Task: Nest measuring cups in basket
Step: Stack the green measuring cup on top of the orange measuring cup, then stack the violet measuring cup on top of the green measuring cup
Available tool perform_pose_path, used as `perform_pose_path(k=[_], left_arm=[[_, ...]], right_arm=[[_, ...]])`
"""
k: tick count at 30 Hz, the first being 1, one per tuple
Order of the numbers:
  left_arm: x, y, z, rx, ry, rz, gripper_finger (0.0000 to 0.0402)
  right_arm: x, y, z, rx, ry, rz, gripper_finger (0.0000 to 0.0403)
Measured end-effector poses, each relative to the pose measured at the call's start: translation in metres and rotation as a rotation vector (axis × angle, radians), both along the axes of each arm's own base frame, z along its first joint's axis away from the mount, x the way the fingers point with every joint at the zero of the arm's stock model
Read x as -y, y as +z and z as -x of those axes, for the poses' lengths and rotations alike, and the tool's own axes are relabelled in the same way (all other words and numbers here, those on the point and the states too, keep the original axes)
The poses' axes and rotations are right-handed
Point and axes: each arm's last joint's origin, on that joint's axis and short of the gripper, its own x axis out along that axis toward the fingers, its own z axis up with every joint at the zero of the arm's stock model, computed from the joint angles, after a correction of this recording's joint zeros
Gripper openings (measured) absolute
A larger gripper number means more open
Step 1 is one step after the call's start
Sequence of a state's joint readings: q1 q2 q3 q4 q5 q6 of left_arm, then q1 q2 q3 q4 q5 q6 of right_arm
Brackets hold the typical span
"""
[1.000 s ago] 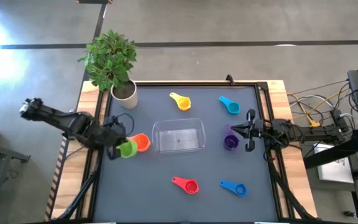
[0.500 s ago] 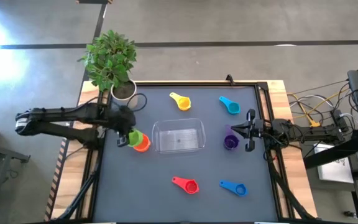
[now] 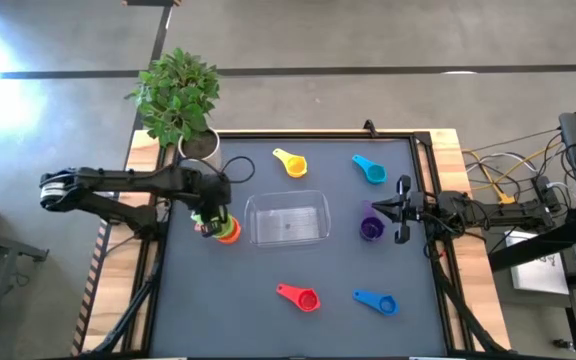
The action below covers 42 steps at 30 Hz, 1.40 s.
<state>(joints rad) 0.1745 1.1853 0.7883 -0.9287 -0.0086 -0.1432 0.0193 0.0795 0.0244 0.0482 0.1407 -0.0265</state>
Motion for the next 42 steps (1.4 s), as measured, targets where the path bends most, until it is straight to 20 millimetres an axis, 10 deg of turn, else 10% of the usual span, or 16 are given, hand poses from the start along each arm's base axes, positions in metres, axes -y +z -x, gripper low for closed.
perform_pose_path(k=[18,42], left_arm=[[-0.002,-0.011,-0.015,0.0,0.025,0.035,0.0075],[0.002,0.077,-0.05,0.405,-0.083,-0.093,0.018]], right_arm=[[0.0,0.0,0.0,0.0,0.0,0.0,0.0009],[0.0,0.0,0.0,0.0,-0.001,0.0,0.0009]])
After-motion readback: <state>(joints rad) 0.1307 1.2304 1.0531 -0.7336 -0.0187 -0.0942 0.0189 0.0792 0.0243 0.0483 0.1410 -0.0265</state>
